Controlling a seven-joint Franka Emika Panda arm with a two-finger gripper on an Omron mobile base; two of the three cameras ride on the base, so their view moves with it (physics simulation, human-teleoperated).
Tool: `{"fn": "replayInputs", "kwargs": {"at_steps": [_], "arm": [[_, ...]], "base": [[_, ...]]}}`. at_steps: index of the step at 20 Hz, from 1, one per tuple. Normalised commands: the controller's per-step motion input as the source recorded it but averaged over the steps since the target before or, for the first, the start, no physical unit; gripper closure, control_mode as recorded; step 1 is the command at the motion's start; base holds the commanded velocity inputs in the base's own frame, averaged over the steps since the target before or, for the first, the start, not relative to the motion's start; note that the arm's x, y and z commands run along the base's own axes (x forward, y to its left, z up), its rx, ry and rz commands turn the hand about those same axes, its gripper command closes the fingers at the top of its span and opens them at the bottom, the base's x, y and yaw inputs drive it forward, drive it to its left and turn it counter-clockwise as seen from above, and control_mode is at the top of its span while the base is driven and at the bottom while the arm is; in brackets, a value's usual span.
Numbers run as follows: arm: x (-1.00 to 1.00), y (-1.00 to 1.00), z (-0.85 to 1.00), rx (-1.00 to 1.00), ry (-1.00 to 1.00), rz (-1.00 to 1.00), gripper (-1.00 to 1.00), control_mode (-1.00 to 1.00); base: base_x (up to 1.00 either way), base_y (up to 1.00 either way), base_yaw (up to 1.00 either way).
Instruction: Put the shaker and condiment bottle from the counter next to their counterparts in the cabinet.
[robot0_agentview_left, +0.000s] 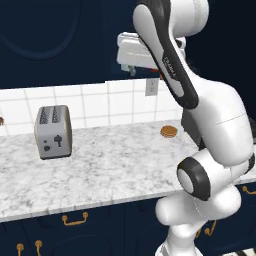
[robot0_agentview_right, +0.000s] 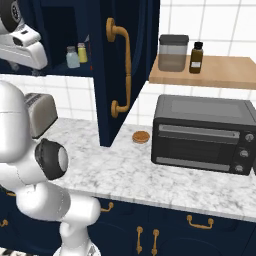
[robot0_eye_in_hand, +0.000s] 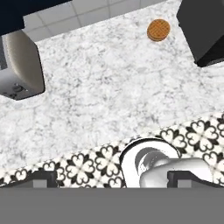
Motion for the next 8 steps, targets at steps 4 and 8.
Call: {"fn": "replayInputs", "kwargs": {"at_steps": [4, 8], "arm": [[-1.00, 0.00, -0.20, 0.00, -0.05, 0.00, -1.00, -1.00], [-1.00, 0.00, -0.24, 0.00, -0.03, 0.00, -1.00, -1.00]], "base": [[0.00, 0.00, 0.00], [0.00, 0.00, 0.00]]}}
